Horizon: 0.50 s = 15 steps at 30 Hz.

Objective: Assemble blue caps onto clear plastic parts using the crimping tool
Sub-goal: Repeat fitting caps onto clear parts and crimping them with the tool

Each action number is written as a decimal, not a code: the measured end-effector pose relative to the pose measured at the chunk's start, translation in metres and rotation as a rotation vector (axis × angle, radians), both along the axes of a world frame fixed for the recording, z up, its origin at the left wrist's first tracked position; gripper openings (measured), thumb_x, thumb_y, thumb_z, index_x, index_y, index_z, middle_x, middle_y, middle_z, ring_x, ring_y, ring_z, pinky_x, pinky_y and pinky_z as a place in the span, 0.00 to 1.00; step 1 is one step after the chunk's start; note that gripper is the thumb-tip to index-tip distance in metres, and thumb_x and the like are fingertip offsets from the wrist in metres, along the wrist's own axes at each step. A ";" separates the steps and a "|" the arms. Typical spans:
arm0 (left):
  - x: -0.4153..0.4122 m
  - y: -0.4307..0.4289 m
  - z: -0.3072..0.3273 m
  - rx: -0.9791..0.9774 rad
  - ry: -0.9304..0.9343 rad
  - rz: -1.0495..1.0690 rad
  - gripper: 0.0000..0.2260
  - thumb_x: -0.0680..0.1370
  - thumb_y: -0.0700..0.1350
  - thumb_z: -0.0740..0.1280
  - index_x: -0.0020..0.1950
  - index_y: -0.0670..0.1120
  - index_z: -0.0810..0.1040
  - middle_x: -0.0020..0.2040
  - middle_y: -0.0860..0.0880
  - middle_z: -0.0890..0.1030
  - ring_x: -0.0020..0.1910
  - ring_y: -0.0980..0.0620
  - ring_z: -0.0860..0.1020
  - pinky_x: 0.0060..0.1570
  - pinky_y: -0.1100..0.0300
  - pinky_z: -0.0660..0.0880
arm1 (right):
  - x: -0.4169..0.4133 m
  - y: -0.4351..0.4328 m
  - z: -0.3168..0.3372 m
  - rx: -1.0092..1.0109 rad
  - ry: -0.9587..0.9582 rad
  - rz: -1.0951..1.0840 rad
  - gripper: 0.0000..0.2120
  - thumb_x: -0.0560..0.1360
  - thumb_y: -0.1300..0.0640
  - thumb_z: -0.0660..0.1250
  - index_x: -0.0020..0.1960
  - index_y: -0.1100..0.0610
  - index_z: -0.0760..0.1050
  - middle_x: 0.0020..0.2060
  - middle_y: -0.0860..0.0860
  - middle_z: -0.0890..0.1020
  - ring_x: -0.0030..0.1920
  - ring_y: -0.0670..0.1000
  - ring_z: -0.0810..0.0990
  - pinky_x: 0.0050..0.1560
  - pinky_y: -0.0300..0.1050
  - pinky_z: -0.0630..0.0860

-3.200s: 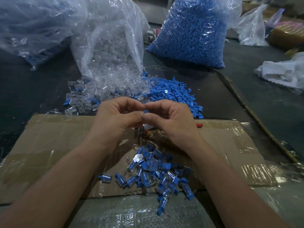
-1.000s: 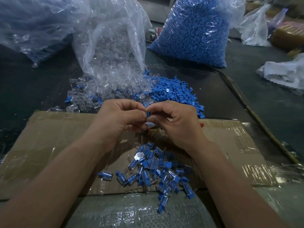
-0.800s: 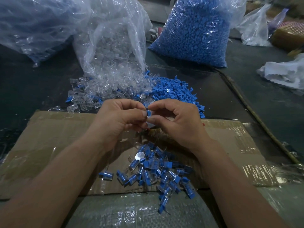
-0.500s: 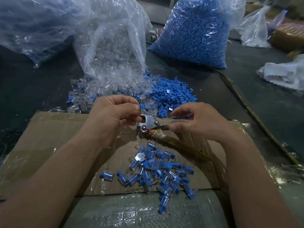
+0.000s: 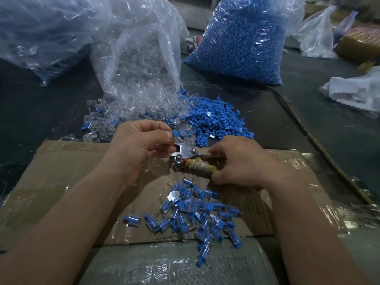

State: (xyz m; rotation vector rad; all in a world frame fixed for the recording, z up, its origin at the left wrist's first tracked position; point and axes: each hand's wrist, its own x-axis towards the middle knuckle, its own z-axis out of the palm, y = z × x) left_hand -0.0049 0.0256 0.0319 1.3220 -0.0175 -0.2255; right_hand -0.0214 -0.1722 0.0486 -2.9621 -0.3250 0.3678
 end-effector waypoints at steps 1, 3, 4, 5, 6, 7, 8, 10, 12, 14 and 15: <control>0.000 0.000 -0.001 0.002 -0.004 0.002 0.05 0.58 0.38 0.69 0.32 0.43 0.78 0.28 0.46 0.80 0.26 0.52 0.79 0.25 0.66 0.75 | 0.000 0.001 0.000 0.001 -0.003 0.007 0.19 0.64 0.43 0.70 0.53 0.47 0.74 0.40 0.42 0.71 0.40 0.43 0.69 0.36 0.39 0.62; 0.001 0.000 -0.001 0.004 -0.011 0.007 0.06 0.58 0.39 0.69 0.33 0.42 0.78 0.28 0.47 0.80 0.26 0.52 0.79 0.25 0.66 0.75 | 0.001 0.002 0.001 0.013 0.010 0.015 0.13 0.65 0.45 0.70 0.48 0.47 0.74 0.37 0.42 0.73 0.37 0.42 0.69 0.33 0.38 0.60; 0.002 0.000 -0.002 0.001 -0.011 0.010 0.06 0.58 0.39 0.69 0.34 0.42 0.78 0.28 0.47 0.80 0.26 0.52 0.79 0.25 0.66 0.75 | 0.001 0.003 0.001 0.007 0.003 0.023 0.11 0.66 0.46 0.69 0.45 0.47 0.74 0.36 0.43 0.73 0.37 0.42 0.70 0.32 0.39 0.60; 0.002 0.000 -0.002 -0.004 -0.010 0.014 0.07 0.58 0.39 0.69 0.35 0.41 0.77 0.28 0.47 0.80 0.26 0.52 0.79 0.25 0.66 0.75 | 0.001 0.003 0.001 -0.008 -0.024 0.039 0.08 0.67 0.48 0.68 0.44 0.49 0.74 0.35 0.44 0.73 0.37 0.44 0.71 0.32 0.39 0.61; 0.002 0.000 -0.002 -0.007 -0.009 0.016 0.07 0.58 0.39 0.69 0.35 0.41 0.77 0.28 0.47 0.80 0.26 0.53 0.79 0.25 0.66 0.75 | 0.002 0.004 -0.001 -0.031 -0.066 0.059 0.05 0.68 0.51 0.67 0.43 0.50 0.74 0.34 0.45 0.73 0.37 0.47 0.72 0.33 0.40 0.63; 0.002 0.001 -0.002 -0.009 -0.011 0.016 0.07 0.59 0.39 0.69 0.35 0.41 0.77 0.28 0.47 0.80 0.26 0.53 0.79 0.25 0.66 0.75 | 0.003 0.004 -0.002 -0.052 -0.106 0.076 0.04 0.69 0.53 0.66 0.43 0.51 0.75 0.34 0.45 0.74 0.37 0.48 0.73 0.34 0.41 0.65; 0.002 0.001 -0.002 -0.008 -0.017 0.016 0.07 0.59 0.39 0.69 0.36 0.41 0.77 0.29 0.47 0.80 0.26 0.53 0.79 0.25 0.66 0.75 | 0.003 0.004 -0.003 -0.060 -0.129 0.082 0.04 0.70 0.55 0.65 0.44 0.52 0.74 0.35 0.46 0.74 0.38 0.48 0.73 0.35 0.41 0.66; 0.003 0.001 -0.002 -0.004 -0.038 0.017 0.07 0.59 0.39 0.69 0.36 0.41 0.77 0.29 0.48 0.81 0.27 0.53 0.79 0.27 0.66 0.76 | 0.003 0.003 -0.006 -0.028 -0.121 0.071 0.05 0.71 0.56 0.64 0.46 0.52 0.72 0.39 0.46 0.73 0.40 0.48 0.71 0.36 0.40 0.64; 0.003 0.002 -0.002 -0.005 -0.062 0.022 0.07 0.59 0.40 0.69 0.36 0.42 0.77 0.28 0.48 0.81 0.27 0.53 0.79 0.27 0.66 0.76 | 0.003 0.000 -0.007 0.009 -0.107 0.062 0.06 0.71 0.56 0.64 0.46 0.50 0.69 0.42 0.46 0.70 0.43 0.47 0.69 0.36 0.38 0.62; 0.003 0.003 -0.001 -0.019 -0.081 0.031 0.06 0.60 0.40 0.69 0.36 0.42 0.77 0.29 0.49 0.81 0.27 0.53 0.80 0.28 0.66 0.76 | 0.003 -0.005 -0.007 0.041 -0.129 0.045 0.07 0.71 0.57 0.65 0.47 0.50 0.68 0.43 0.46 0.70 0.43 0.46 0.68 0.37 0.38 0.62; 0.003 0.004 -0.001 -0.028 -0.088 0.039 0.06 0.60 0.40 0.69 0.36 0.43 0.77 0.29 0.49 0.81 0.27 0.53 0.80 0.28 0.66 0.76 | 0.003 -0.008 -0.006 0.063 -0.146 0.028 0.07 0.71 0.57 0.65 0.47 0.50 0.68 0.43 0.46 0.70 0.42 0.45 0.68 0.36 0.37 0.62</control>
